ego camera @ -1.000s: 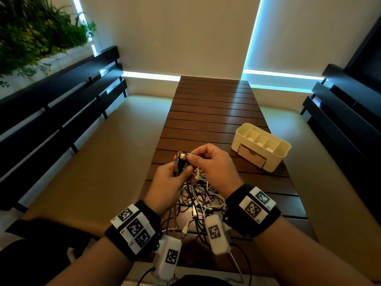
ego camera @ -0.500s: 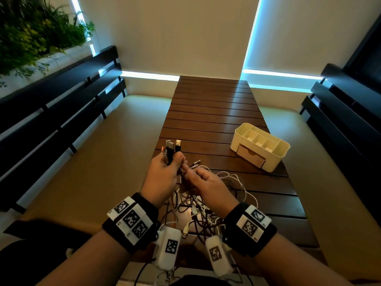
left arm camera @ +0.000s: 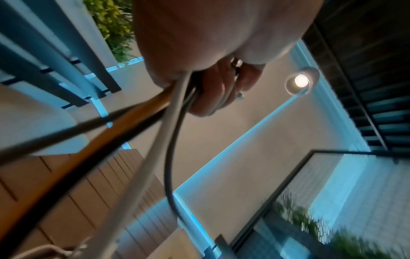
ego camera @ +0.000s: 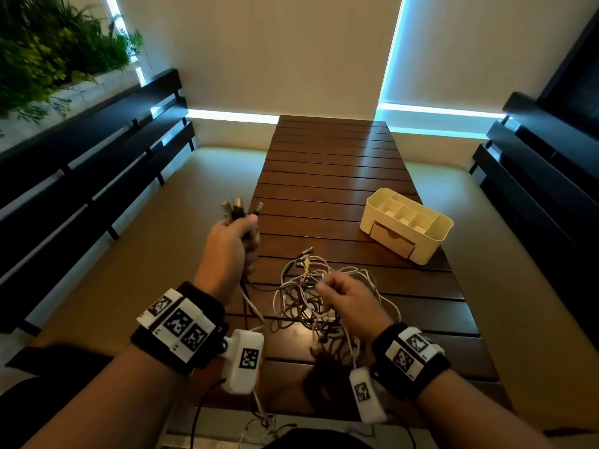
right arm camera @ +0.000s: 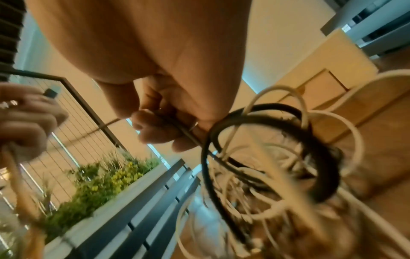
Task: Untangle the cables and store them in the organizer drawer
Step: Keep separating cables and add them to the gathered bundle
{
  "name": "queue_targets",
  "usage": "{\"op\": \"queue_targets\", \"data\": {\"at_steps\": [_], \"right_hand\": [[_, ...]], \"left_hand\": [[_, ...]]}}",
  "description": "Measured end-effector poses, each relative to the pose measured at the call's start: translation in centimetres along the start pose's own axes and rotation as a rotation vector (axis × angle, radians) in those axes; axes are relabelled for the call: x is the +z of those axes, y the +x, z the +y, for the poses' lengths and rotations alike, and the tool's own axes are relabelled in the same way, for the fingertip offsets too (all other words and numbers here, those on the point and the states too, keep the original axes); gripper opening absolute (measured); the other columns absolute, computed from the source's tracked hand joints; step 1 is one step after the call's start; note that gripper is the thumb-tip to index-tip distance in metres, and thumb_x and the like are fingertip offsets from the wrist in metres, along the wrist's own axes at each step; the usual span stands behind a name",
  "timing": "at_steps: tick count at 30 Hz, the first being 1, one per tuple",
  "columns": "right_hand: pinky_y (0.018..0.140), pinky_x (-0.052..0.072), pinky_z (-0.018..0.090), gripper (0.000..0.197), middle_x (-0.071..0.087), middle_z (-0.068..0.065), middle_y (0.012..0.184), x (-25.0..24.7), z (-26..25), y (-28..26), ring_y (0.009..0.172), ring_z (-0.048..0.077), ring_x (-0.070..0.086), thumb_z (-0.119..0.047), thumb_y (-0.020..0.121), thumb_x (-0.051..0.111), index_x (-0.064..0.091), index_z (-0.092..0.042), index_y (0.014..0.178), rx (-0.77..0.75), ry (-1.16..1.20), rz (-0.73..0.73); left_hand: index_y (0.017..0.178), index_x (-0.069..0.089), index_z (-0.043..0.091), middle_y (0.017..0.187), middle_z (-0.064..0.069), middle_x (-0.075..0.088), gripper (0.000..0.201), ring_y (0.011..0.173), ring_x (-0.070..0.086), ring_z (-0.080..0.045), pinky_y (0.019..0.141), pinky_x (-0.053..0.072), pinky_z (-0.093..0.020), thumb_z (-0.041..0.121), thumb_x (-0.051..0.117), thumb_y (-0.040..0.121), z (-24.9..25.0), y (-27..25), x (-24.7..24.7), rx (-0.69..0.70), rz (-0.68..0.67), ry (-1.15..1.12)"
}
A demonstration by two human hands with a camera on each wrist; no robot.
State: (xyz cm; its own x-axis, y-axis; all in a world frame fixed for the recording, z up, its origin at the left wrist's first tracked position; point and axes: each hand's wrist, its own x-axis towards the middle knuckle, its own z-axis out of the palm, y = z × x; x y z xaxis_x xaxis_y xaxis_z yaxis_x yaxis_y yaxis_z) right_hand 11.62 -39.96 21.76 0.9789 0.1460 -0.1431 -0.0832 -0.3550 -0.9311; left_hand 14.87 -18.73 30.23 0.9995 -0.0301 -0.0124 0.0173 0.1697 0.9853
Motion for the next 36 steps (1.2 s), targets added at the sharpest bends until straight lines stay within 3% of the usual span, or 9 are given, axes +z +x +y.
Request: {"op": "queue_targets", "data": {"at_steps": [3,10,16,20,23,26,30,34,36], "right_hand": [[0.070,0.052,0.030,0.011,0.062,-0.005,0.081,-1.2,-3.3,0.7,0.069,0.004,0.056,-0.028,0.098,0.057,0.064,-0.023,0.091,-0.159,-0.029,0.086],[0.073,0.053,0.042,0.010,0.067,0.010,0.085,-2.3,-7.3,1.0,0.079,0.029,0.061,-0.026,0.095,0.062,0.070,-0.020,0.093,-0.336,-0.113,0.024],[0.075,0.052,0.031,0.010,0.070,0.000,0.086,-2.5,-6.5,1.7,0.080,0.015,0.064,-0.026,0.095,0.064,0.073,-0.024,0.091,-0.292,-0.137,-0.014],[0.073,0.054,0.028,0.009,0.070,-0.002,0.082,-2.6,-7.0,2.3,0.076,0.011,0.064,-0.024,0.094,0.065,0.071,-0.022,0.088,-0.314,-0.082,0.089],[0.062,0.049,0.020,0.009,0.062,-0.007,0.074,-2.4,-7.1,2.4,0.062,0.002,0.055,-0.025,0.095,0.063,0.069,-0.021,0.089,-0.311,-0.036,0.069],[0.064,0.050,0.022,0.020,0.060,-0.004,0.076,-1.7,-5.5,2.3,0.064,0.004,0.056,-0.033,0.099,0.054,0.067,-0.018,0.095,-0.204,-0.019,-0.016],[0.061,0.045,0.024,0.034,0.056,-0.006,0.071,-1.4,-0.7,2.5,0.054,-0.003,0.050,-0.044,0.102,0.042,0.066,-0.021,0.094,0.012,-0.191,-0.048],[0.064,0.041,0.021,0.020,0.062,-0.006,0.090,-2.7,-0.5,3.1,0.076,0.004,0.056,-0.033,0.103,0.047,0.064,-0.023,0.101,-0.006,-0.166,0.160],[0.071,0.042,0.021,0.015,0.062,-0.006,0.099,-3.9,-1.3,3.8,0.089,0.004,0.056,-0.027,0.101,0.051,0.065,-0.022,0.104,-0.104,-0.208,0.229]], "left_hand": [[0.074,0.044,0.021,0.057,0.008,0.038,0.029,0.045,0.030,-0.008,0.045,0.026,-0.024,0.027,0.050,0.102,-1.9,-0.4,1.3,0.038,-0.104,0.256],[0.071,0.050,0.020,0.051,0.017,0.047,0.034,0.046,0.040,0.000,0.047,0.032,-0.014,0.044,0.047,0.095,-3.1,-0.5,3.0,0.267,-0.176,0.466],[0.096,0.066,0.007,0.052,0.024,0.054,0.029,0.048,0.047,0.005,0.049,0.034,-0.012,0.031,0.050,0.100,-2.9,-0.1,1.9,0.285,-0.210,0.525],[0.079,0.059,0.017,0.049,0.019,0.050,0.025,0.044,0.043,0.000,0.050,0.031,-0.017,0.026,0.051,0.101,-2.5,0.0,2.0,0.204,-0.333,0.561],[0.075,0.056,0.026,0.049,0.019,0.054,0.027,0.044,0.047,0.001,0.048,0.032,-0.016,0.024,0.052,0.101,-1.9,0.2,2.1,0.257,-0.257,0.627],[0.078,0.059,0.021,0.051,0.010,0.047,0.024,0.044,0.038,-0.007,0.048,0.031,-0.028,0.025,0.052,0.101,-1.0,0.8,1.5,0.237,-0.097,0.412],[0.081,0.060,0.016,0.051,0.009,0.036,0.026,0.043,0.029,-0.011,0.044,0.027,-0.026,0.027,0.049,0.102,0.7,2.0,-1.0,0.123,0.037,0.161],[0.084,0.072,0.018,0.048,0.010,0.042,0.023,0.045,0.036,-0.011,0.050,0.028,-0.030,0.027,0.056,0.100,-0.8,2.3,-2.4,0.044,-0.055,0.696],[0.090,0.070,0.013,0.058,0.002,0.050,0.022,0.055,0.043,-0.016,0.053,0.030,-0.030,0.027,0.056,0.100,-1.5,2.2,-2.5,0.018,0.040,0.803]]}}
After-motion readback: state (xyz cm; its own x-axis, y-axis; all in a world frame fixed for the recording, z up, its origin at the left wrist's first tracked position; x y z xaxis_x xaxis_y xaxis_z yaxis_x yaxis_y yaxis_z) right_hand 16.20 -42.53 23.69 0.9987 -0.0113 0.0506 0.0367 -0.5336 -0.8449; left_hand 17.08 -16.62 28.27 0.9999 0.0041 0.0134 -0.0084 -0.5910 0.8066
